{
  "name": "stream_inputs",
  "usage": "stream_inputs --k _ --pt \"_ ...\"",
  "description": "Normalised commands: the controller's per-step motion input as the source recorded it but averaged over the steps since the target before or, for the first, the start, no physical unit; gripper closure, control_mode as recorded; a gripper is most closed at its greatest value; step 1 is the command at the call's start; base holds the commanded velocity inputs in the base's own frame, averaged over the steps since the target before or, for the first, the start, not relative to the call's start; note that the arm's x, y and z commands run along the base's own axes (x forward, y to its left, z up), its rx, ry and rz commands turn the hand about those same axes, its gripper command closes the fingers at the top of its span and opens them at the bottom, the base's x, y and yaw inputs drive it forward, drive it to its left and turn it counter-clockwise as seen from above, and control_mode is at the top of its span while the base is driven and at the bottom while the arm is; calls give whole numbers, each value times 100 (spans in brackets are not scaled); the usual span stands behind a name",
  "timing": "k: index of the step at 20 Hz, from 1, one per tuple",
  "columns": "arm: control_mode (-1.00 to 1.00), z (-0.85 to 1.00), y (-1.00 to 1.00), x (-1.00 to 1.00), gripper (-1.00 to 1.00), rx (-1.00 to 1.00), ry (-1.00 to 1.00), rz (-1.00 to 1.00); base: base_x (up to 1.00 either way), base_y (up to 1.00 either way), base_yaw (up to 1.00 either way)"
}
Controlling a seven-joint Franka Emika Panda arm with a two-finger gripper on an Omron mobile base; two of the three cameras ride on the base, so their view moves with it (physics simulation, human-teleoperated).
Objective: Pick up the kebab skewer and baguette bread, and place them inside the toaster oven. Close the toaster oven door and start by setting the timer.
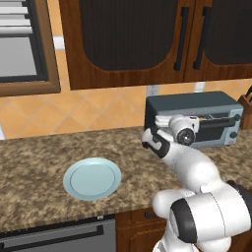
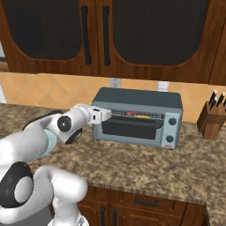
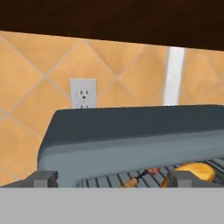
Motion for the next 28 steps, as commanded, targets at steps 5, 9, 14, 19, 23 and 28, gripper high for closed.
stream_inputs --k 5,9,14,19,23,28 --pt "-100 100 6 -41 -100 -2 14 0 0 0 0" --pt "-100 54 0 -81 -100 -5 24 -8 0 0 0" --pt "-100 0 -18 -55 -100 -5 30 -11 0 0 0" --pt "-100 -33 -38 -39 -100 1 29 -7 0 0 0" --pt "-100 -62 -28 -22 -100 5 23 -4 0 0 0" --pt "-100 -68 -15 18 -100 8 5 0 0 0 0"
